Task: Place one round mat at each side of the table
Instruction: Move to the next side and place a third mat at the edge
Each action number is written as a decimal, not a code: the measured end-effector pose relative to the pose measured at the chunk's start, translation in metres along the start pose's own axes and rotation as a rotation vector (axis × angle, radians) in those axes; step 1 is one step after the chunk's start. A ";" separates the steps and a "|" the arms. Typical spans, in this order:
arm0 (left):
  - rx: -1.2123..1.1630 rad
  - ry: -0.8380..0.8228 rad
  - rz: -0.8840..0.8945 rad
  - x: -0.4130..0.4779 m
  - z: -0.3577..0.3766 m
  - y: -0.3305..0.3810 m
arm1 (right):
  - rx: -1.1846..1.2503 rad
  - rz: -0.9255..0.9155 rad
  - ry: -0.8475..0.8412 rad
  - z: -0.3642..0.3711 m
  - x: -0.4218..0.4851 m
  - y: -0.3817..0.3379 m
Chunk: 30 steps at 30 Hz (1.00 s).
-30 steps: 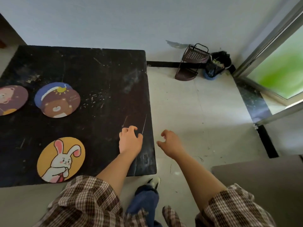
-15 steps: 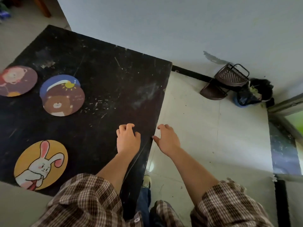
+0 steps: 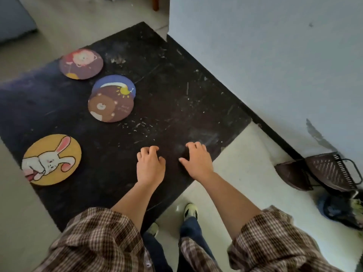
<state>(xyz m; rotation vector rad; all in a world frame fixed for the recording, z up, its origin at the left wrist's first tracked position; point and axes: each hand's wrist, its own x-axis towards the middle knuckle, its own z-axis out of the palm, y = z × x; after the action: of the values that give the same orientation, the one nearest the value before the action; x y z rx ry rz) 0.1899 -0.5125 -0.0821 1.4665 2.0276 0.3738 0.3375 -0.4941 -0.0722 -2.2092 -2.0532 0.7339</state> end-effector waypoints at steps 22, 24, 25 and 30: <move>-0.088 0.306 -0.448 0.089 -0.039 -0.010 | -0.135 -0.475 -0.192 -0.016 0.146 -0.083; -0.070 0.318 -0.477 0.106 -0.045 -0.018 | -0.112 -0.463 -0.201 -0.013 0.163 -0.100; -0.065 0.325 -0.488 0.114 -0.049 -0.021 | -0.098 -0.456 -0.203 -0.011 0.170 -0.107; -0.073 0.358 -0.545 0.152 -0.065 -0.040 | -0.055 -0.428 -0.208 -0.004 0.200 -0.138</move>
<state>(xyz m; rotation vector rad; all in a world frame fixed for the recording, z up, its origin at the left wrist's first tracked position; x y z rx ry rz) 0.0879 -0.3778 -0.0998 0.7879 2.5585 0.4938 0.2133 -0.2859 -0.0843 -1.6769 -2.5500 0.8942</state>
